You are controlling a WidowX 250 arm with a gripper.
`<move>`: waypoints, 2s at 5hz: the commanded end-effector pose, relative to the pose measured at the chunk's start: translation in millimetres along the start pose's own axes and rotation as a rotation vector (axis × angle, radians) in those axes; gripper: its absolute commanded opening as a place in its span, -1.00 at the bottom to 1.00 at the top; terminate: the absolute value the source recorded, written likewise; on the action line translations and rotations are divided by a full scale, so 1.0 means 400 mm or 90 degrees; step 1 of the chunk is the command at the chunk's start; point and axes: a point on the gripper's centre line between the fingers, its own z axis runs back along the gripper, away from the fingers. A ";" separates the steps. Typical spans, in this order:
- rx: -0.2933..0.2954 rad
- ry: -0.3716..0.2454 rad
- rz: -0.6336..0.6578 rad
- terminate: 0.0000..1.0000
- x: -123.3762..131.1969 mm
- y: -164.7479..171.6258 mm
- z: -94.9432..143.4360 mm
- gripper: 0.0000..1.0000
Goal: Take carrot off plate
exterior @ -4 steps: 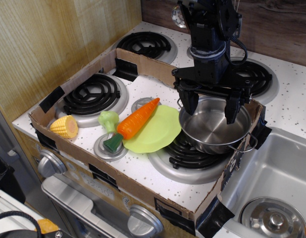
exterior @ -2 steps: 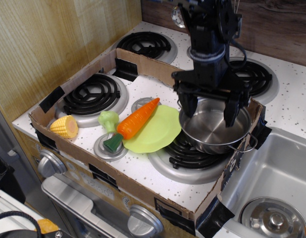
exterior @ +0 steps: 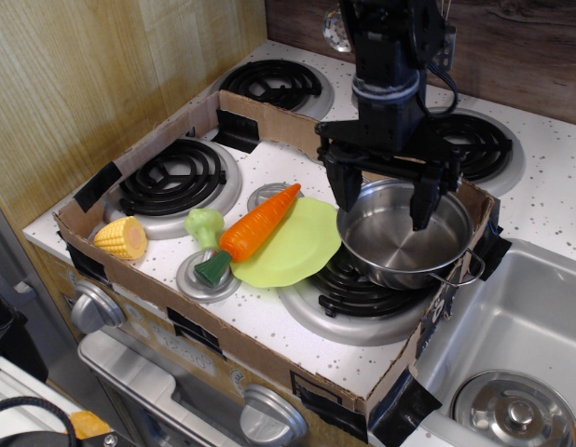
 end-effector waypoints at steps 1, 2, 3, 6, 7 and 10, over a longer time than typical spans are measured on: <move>0.018 -0.101 0.085 -1.00 0.012 0.021 0.091 1.00; 0.022 -0.083 0.087 -1.00 -0.021 0.050 0.085 1.00; 0.030 -0.062 0.038 -1.00 -0.046 0.092 0.068 1.00; 0.024 -0.016 -0.076 -1.00 -0.078 0.203 0.031 1.00; 0.000 -0.018 -0.073 -1.00 -0.088 0.238 0.003 1.00; -0.020 -0.030 -0.040 -1.00 -0.077 0.269 -0.054 1.00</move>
